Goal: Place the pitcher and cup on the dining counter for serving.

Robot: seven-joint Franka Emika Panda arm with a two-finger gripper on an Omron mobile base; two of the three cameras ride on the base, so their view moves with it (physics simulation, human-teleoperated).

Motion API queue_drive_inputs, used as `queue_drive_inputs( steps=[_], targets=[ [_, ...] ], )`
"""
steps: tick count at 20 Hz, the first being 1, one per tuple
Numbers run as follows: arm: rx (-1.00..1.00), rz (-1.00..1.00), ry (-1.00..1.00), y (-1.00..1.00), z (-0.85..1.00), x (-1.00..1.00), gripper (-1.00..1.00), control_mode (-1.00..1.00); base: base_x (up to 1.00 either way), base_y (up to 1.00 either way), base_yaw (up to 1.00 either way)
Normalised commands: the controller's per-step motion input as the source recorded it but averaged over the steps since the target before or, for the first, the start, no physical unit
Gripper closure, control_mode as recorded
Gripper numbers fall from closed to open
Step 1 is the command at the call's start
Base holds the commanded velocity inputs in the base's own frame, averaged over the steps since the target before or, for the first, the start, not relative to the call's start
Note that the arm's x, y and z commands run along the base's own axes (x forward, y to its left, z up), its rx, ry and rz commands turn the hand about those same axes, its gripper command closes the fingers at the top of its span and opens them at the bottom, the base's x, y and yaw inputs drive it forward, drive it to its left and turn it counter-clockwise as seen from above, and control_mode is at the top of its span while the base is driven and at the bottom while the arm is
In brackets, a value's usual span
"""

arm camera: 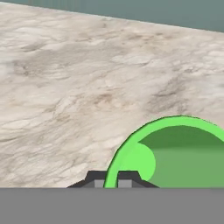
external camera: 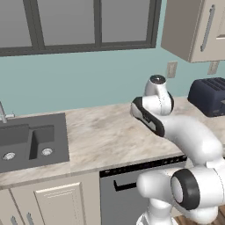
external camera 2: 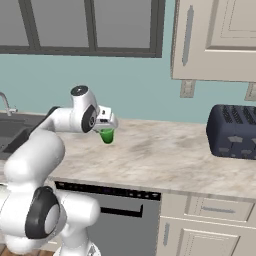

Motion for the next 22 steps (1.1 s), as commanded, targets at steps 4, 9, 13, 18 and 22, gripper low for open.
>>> queue_drive_inputs(
  steps=[4,9,13,18,22],
  targets=[
    [0.0,0.07,0.0,0.06,0.89,-0.78,1.0,-1.0,0.0,0.0,0.0],
    [0.0,0.08,0.0,0.2,0.53,-0.45,1.0,-1.0,0.0,0.0,0.0],
    [0.0,0.08,0.0,0.18,0.29,-0.25,1.0,-1.0,0.0,0.0,0.0],
    [0.0,0.02,0.0,0.0,0.03,-0.07,1.0,1.0,-0.43,0.0,0.39],
    [0.0,0.0,0.0,0.0,0.0,0.0,1.0,1.0,-0.71,0.0,0.86]
  ],
)
